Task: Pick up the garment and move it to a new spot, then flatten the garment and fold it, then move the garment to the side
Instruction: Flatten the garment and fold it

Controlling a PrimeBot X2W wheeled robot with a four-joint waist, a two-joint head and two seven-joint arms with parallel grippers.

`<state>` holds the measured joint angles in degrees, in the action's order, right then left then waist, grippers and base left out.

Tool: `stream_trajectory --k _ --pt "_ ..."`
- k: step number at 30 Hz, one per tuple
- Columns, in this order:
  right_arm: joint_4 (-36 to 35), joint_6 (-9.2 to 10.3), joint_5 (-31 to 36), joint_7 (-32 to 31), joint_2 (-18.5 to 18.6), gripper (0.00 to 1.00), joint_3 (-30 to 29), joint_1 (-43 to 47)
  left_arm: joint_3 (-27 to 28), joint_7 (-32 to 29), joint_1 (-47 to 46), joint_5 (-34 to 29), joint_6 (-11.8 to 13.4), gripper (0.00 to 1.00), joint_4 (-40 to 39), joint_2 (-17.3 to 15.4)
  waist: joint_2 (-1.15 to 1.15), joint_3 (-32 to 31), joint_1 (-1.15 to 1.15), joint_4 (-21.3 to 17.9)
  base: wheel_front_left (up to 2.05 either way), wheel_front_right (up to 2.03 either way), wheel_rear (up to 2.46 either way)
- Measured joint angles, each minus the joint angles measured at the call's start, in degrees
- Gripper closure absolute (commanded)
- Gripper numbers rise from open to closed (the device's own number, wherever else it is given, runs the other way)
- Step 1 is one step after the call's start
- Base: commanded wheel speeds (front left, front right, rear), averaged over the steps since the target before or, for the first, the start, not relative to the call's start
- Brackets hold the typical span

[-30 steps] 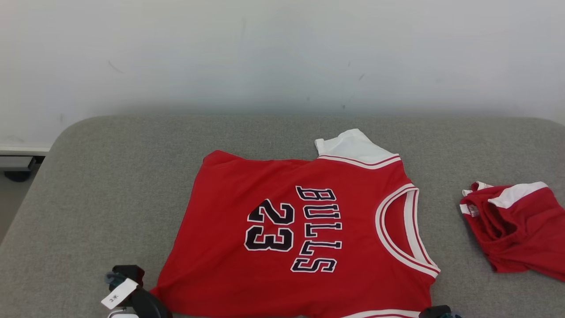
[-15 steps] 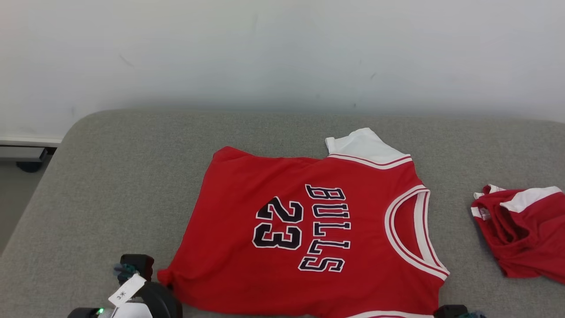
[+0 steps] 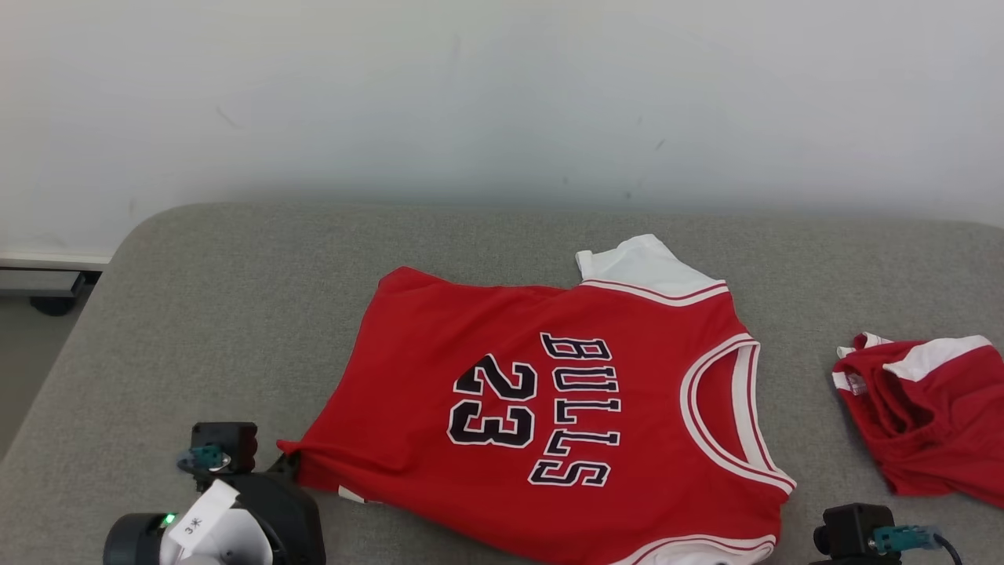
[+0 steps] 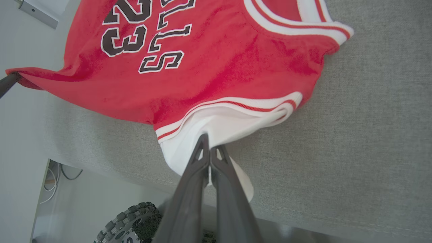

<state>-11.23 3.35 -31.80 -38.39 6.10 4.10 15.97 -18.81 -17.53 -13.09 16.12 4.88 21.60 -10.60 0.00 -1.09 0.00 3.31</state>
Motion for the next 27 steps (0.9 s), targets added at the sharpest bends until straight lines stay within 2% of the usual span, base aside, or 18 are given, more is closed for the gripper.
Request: stream_trajectory --k 11,16,23,26,27 --pt "-2.22 2.29 -2.5 0.97 -2.13 1.0 -4.64 -4.26 2.68 -0.85 -1.6 -0.08 1.15 1.0 -0.18 -0.24 0.0 0.39 0.0 -1.88 0.0 0.0 0.0" --pt "-2.14 2.7 -2.89 1.08 -2.34 1.0 -4.42 -5.05 2.82 -1.68 -3.7 -0.4 1.16 1.0 0.23 -0.24 0.0 0.7 0.0 -2.25 0.0 0.0 0.0" --pt "-1.45 2.72 -2.27 -0.46 -2.19 1.0 -3.47 -3.92 1.7 -4.53 -1.92 -0.29 1.02 1.0 1.97 -0.45 0.0 0.56 0.0 -2.6 0.0 0.0 0.0" --pt "-1.21 2.79 -2.09 -0.49 -2.22 1.0 -3.64 -2.86 1.42 -5.82 -1.01 0.02 0.51 1.0 2.58 -0.53 0.0 0.45 0.0 -2.57 0.0 0.0 0.0" --pt "-1.19 2.81 -1.87 -0.44 -2.25 1.0 -3.87 -2.87 1.0 -6.21 -1.17 0.01 -0.35 1.0 2.58 -0.83 0.0 0.41 0.0 -2.56 0.0 0.0 0.0"
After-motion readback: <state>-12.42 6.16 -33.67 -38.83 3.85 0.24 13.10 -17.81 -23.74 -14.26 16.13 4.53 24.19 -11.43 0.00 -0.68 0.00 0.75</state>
